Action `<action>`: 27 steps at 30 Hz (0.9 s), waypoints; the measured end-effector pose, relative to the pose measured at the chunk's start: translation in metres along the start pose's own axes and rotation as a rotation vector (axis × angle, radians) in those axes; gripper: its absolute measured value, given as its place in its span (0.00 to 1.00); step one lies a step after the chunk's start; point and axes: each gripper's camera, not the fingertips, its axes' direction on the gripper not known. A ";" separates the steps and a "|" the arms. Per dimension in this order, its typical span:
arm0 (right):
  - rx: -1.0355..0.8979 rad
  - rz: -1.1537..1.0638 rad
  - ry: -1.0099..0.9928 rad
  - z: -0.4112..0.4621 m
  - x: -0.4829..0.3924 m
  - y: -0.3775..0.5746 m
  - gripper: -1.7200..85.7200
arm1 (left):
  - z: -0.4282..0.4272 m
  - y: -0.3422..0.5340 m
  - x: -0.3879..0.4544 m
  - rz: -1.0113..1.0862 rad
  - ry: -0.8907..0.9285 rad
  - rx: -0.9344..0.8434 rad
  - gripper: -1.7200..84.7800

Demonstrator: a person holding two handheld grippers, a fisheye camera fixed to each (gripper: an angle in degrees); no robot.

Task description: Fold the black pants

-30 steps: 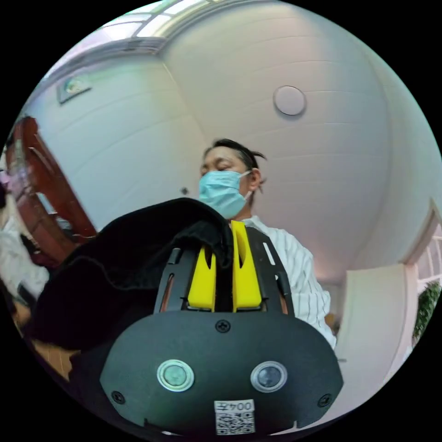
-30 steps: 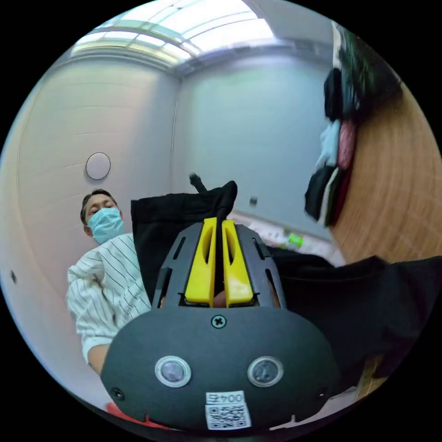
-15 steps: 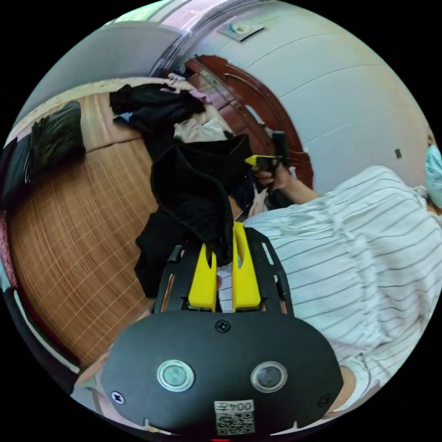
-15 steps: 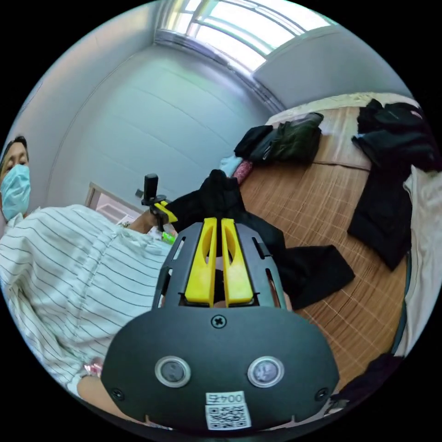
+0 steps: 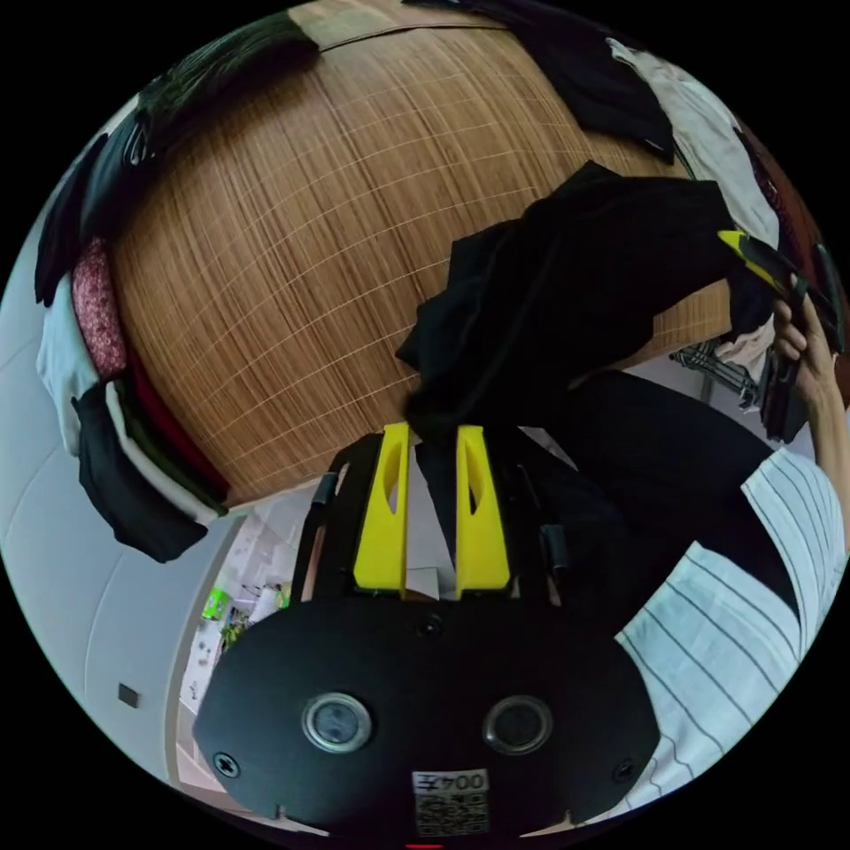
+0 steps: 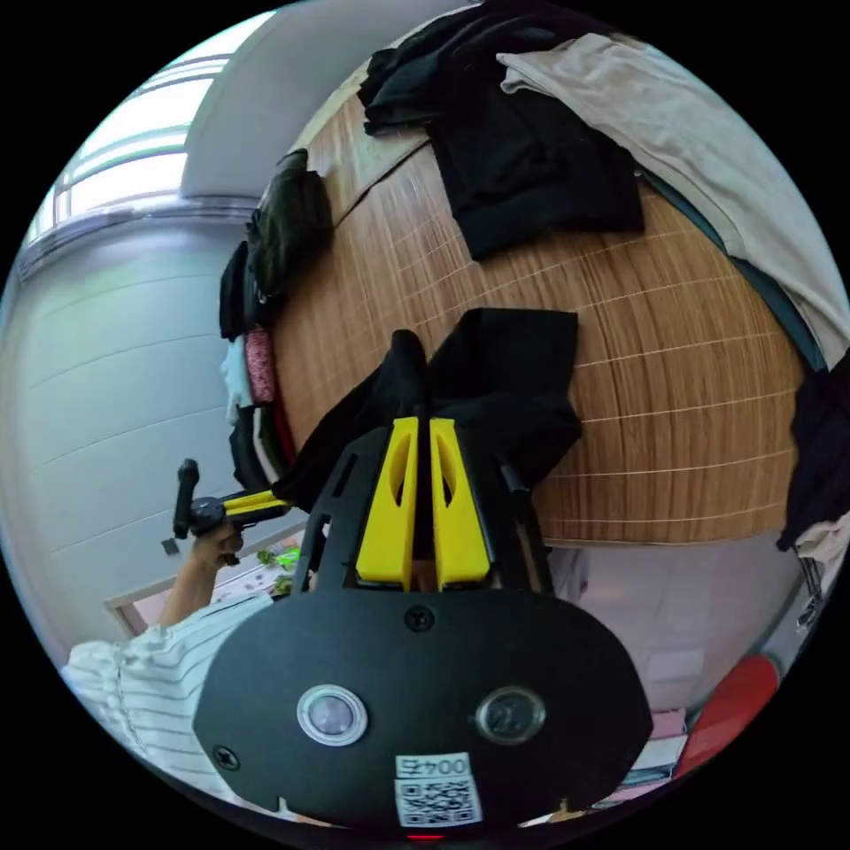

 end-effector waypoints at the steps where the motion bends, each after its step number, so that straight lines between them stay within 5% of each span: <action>1: -0.005 -0.001 0.034 0.004 -0.002 -0.003 0.06 | -0.003 0.000 -0.005 -0.012 0.006 0.002 0.09; 6: 0.194 -0.283 0.613 0.013 -0.058 0.000 0.07 | -0.045 0.014 -0.074 -0.106 0.319 0.155 0.07; 9: 0.126 -0.541 0.801 0.056 -0.081 0.018 0.07 | -0.055 0.020 -0.102 -0.129 0.331 0.159 0.06; 17: -0.266 -0.605 0.853 0.202 -0.040 0.022 0.02 | -0.019 -0.016 -0.114 -0.101 0.108 -0.012 0.05; 27: -0.421 -0.389 0.670 0.264 0.052 -0.014 0.01 | 0.000 -0.052 -0.209 -0.252 0.221 -0.060 0.03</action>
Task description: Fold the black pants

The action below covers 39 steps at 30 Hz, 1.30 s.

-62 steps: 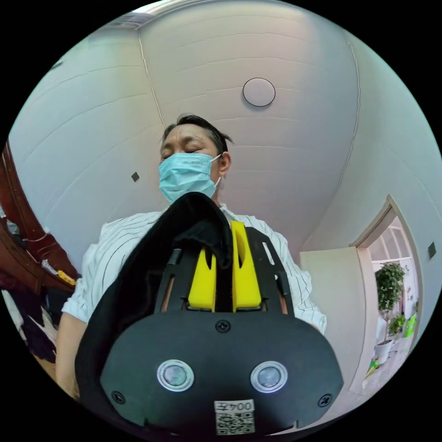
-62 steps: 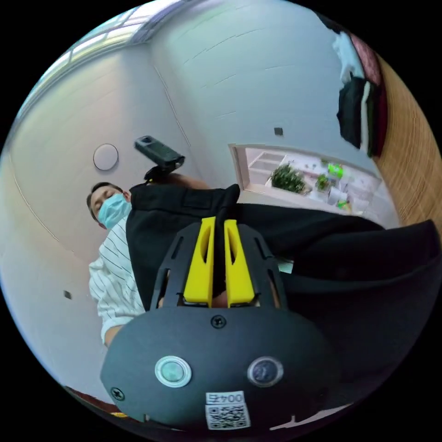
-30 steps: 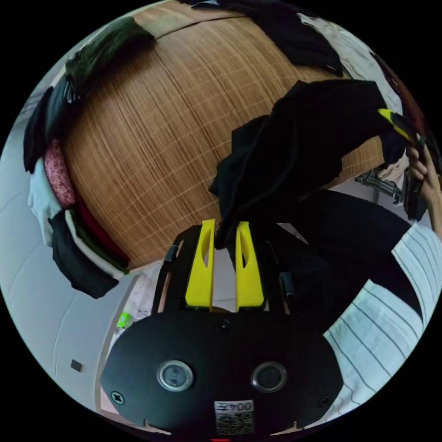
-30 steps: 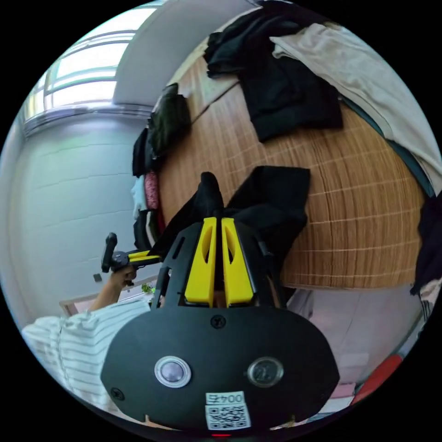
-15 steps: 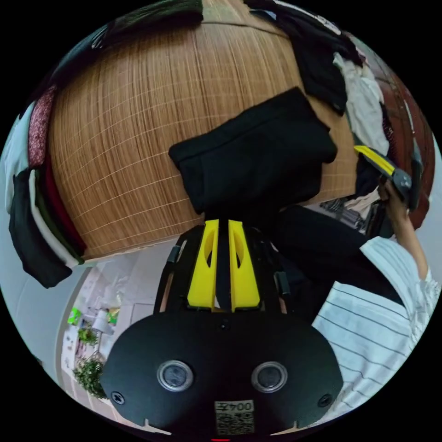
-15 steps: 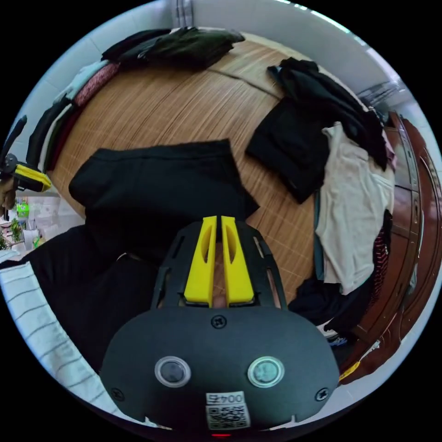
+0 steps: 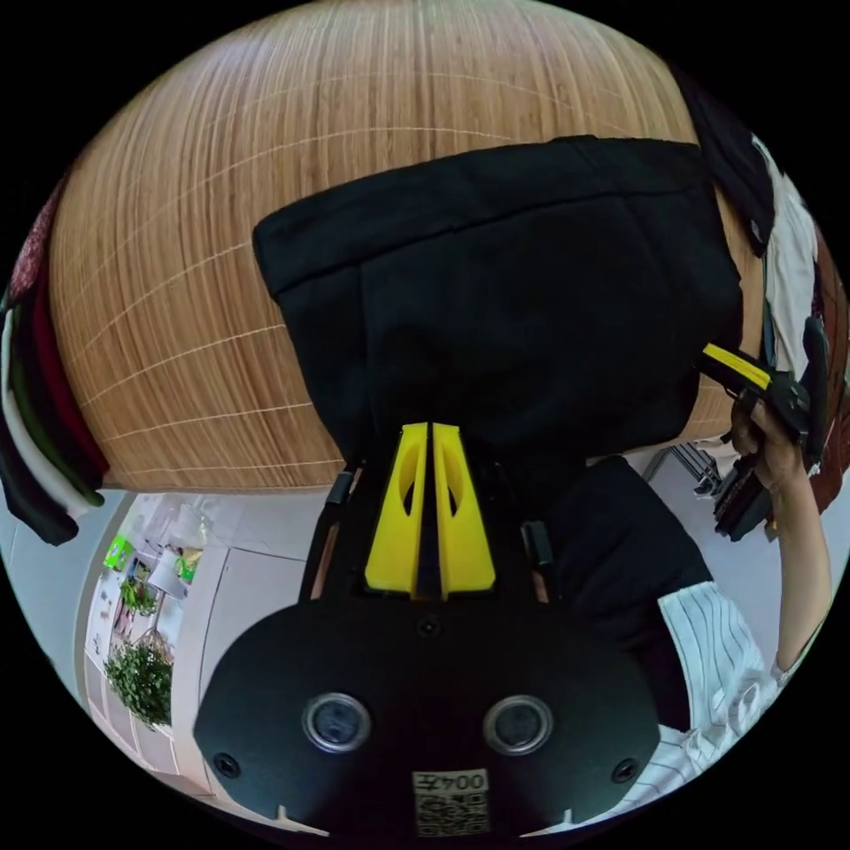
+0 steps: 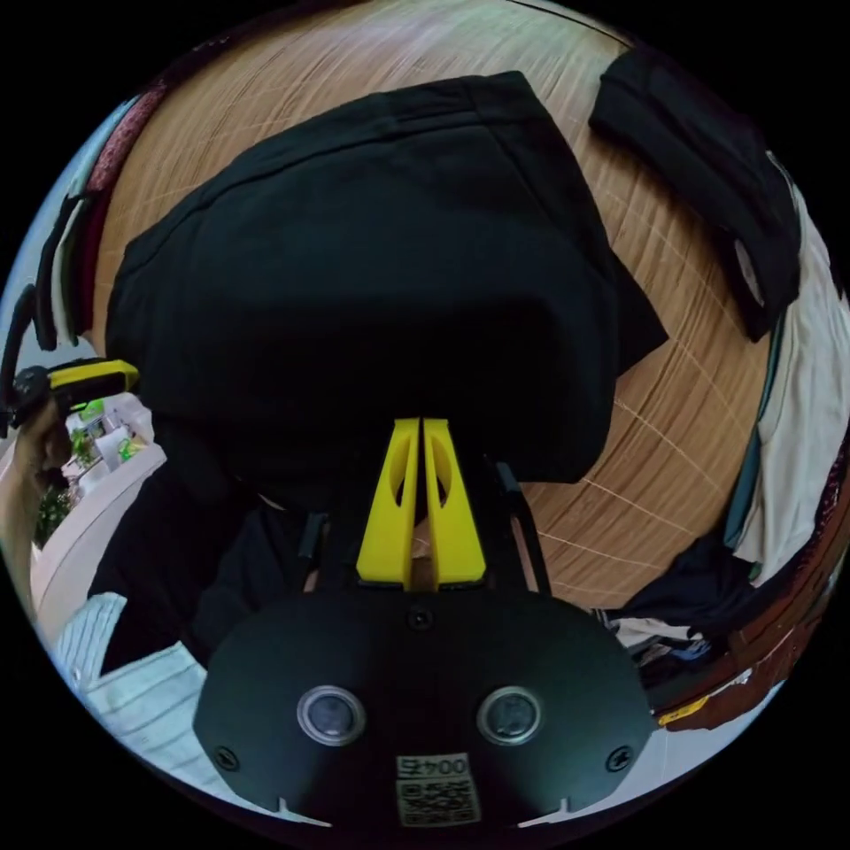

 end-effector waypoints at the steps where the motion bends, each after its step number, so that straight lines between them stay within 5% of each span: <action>1: -0.001 -0.013 -0.015 0.002 0.004 0.001 0.01 | -0.004 0.001 -0.006 -0.003 0.007 0.000 0.03; 8: -0.135 -0.081 -0.154 0.027 0.044 -0.008 0.01 | -0.034 0.009 -0.082 -0.054 0.210 -0.059 0.03; 18: -0.077 -0.093 -0.266 0.060 0.079 0.036 0.01 | -0.083 0.066 -0.144 0.024 0.327 -0.178 0.03; 26: 0.245 -0.089 -0.558 0.004 0.157 0.077 0.04 | -0.204 0.202 -0.283 0.048 0.506 0.195 0.04; 30: 0.280 -0.147 -0.490 -0.018 0.196 0.053 0.11 | -0.232 0.256 -0.376 -0.056 0.579 0.304 0.09; 39: 0.221 -0.188 -0.373 -0.022 0.228 -0.005 0.18 | -0.281 0.239 -0.402 0.062 0.571 0.321 0.19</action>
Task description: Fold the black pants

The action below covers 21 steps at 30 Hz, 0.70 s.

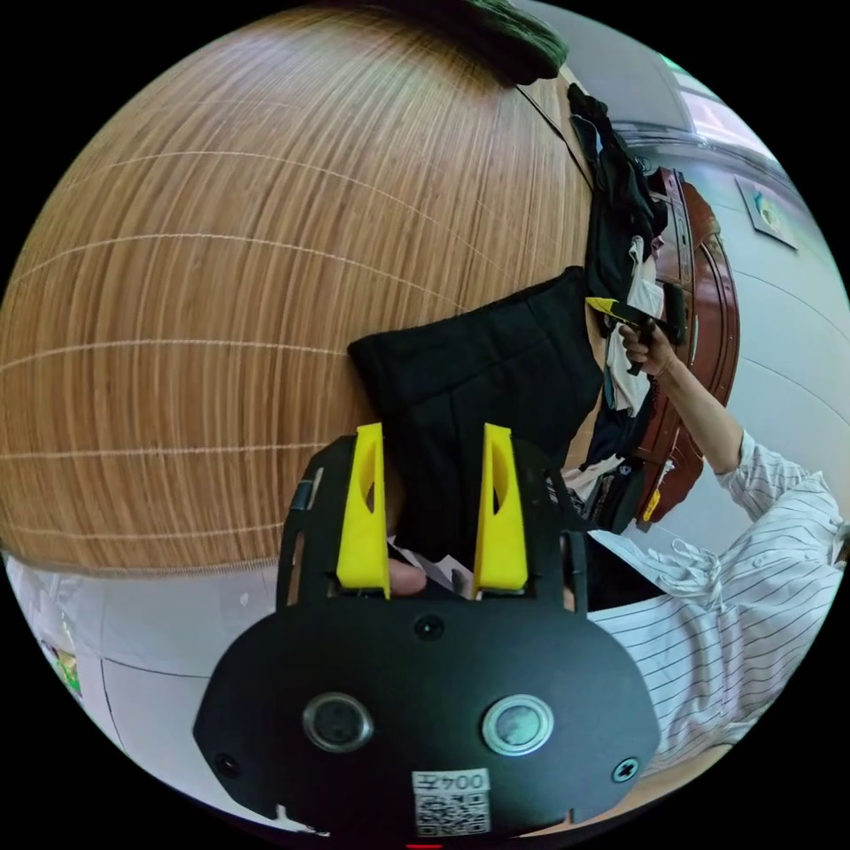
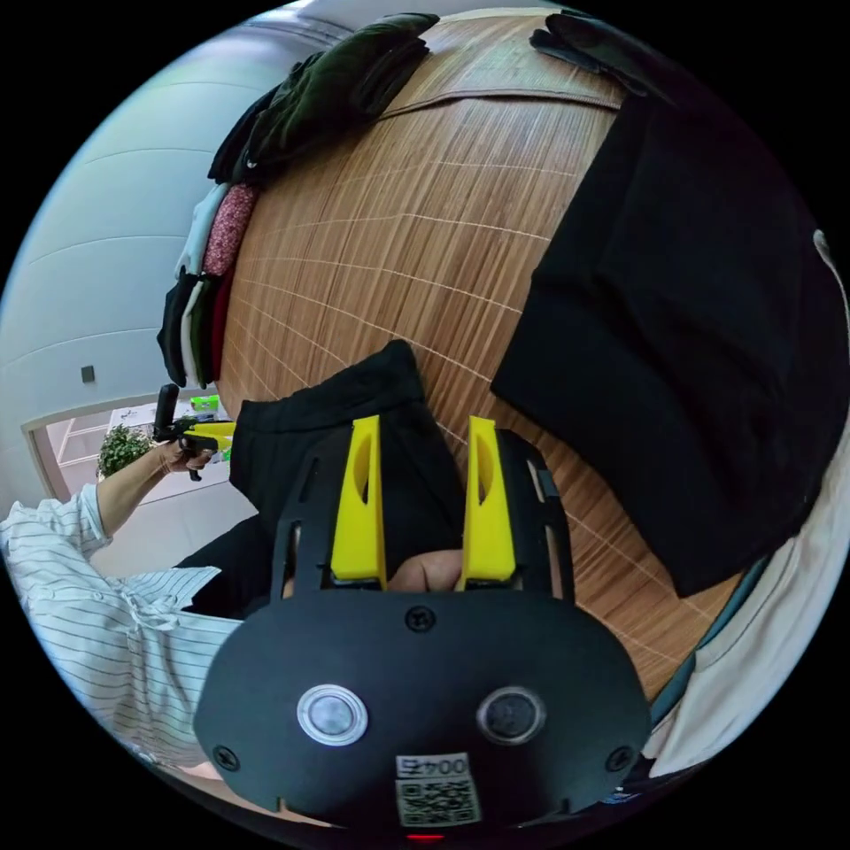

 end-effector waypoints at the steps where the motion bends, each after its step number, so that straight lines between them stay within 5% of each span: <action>1: -0.014 -0.002 -0.001 0.002 0.002 -0.001 0.18 | -0.002 -0.002 0.000 0.000 0.013 -0.008 0.19; 14: -0.134 -0.065 -0.252 0.013 0.023 0.001 0.10 | -0.053 0.016 0.012 0.044 0.067 -0.074 0.19; 21: 0.039 -0.208 -0.208 -0.033 -0.017 0.049 0.06 | -0.063 0.043 0.032 0.149 -0.090 -0.219 0.18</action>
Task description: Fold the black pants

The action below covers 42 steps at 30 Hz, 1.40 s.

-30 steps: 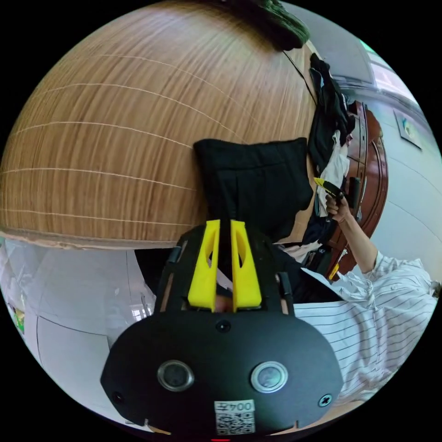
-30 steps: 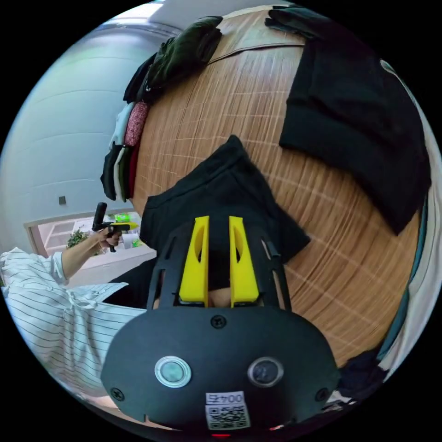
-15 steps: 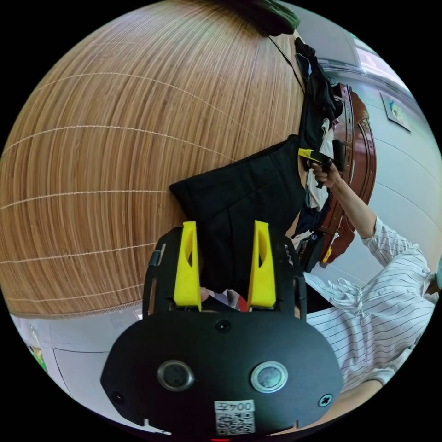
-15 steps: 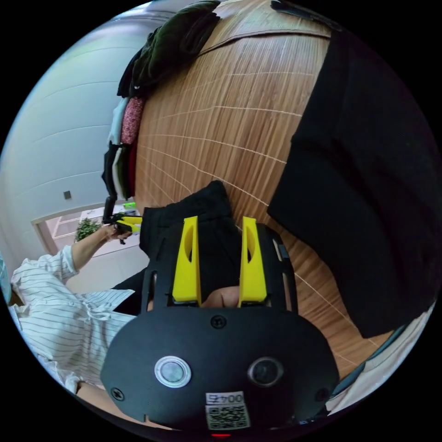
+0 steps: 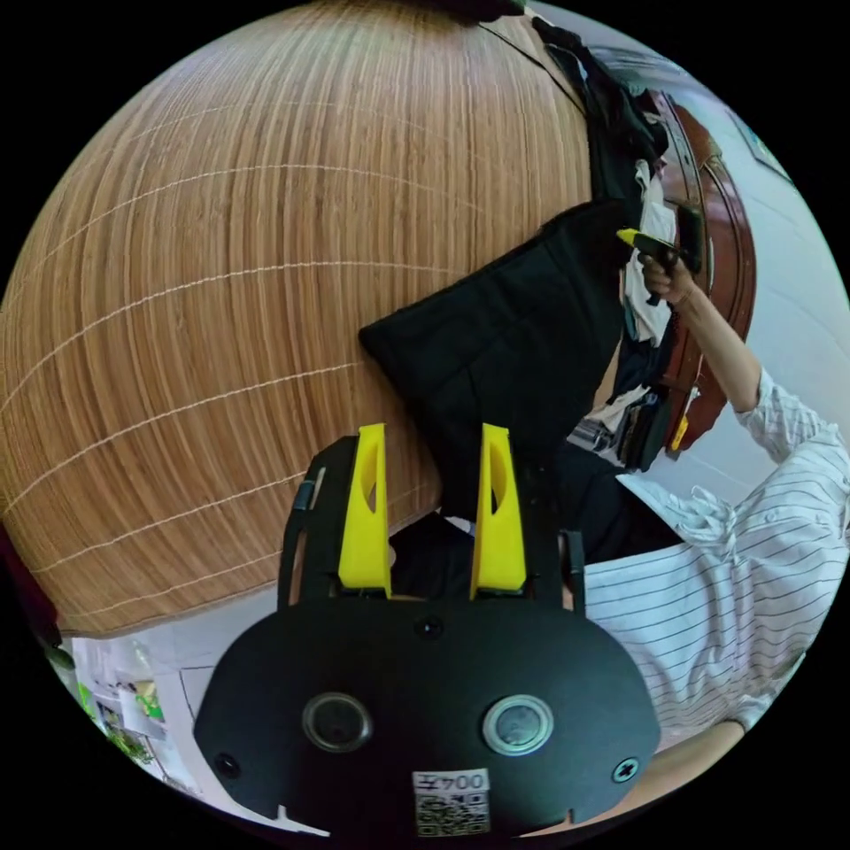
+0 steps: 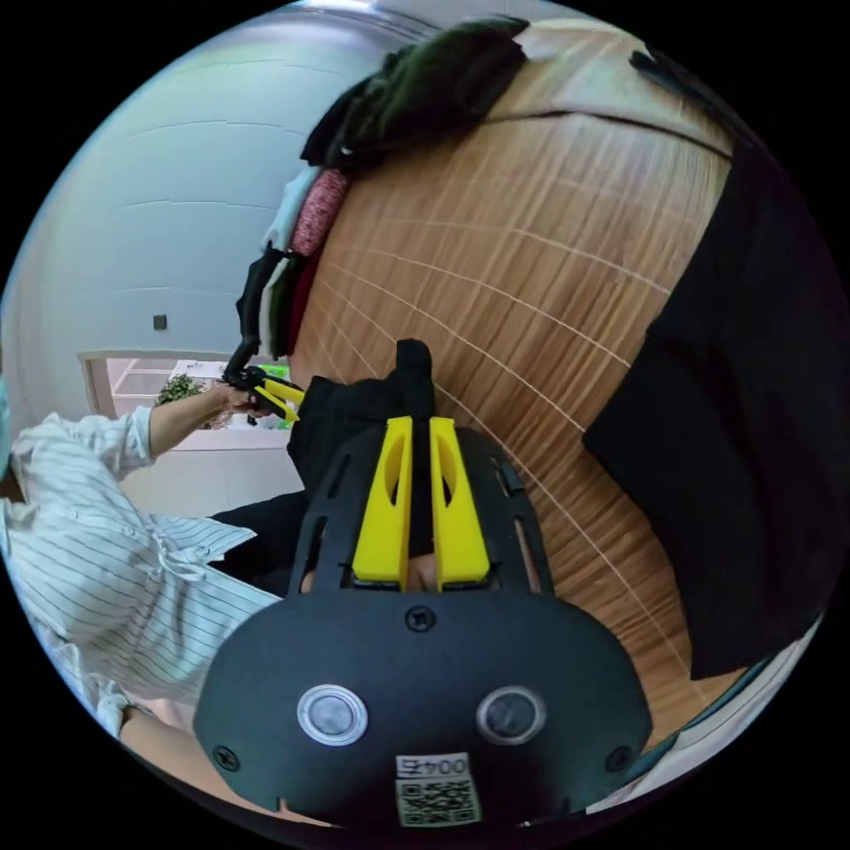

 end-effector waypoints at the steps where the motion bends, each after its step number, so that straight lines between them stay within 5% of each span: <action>1: 0.029 -0.011 -0.002 -0.005 -0.008 0.007 0.06 | -0.001 0.002 0.001 -0.001 0.008 0.006 0.18; 11: 0.243 0.192 -0.063 -0.020 -0.044 0.120 0.05 | 0.018 -0.019 0.035 0.015 0.106 0.106 0.17; 18: 0.274 0.259 -0.087 -0.010 -0.038 0.097 0.11 | 0.031 -0.028 0.054 -0.003 0.239 0.212 0.12; 21: 0.284 0.272 -0.011 -0.018 -0.038 0.078 0.15 | 0.049 -0.032 0.072 -0.005 0.133 0.184 0.12; 32: -0.048 0.169 0.128 -0.020 -0.030 0.006 0.14 | 0.120 -0.046 0.103 -0.022 0.050 0.118 0.12; 42: -0.241 0.101 -0.127 -0.006 -0.040 -0.065 0.11 | 0.184 -0.069 0.122 -0.002 0.130 0.142 0.10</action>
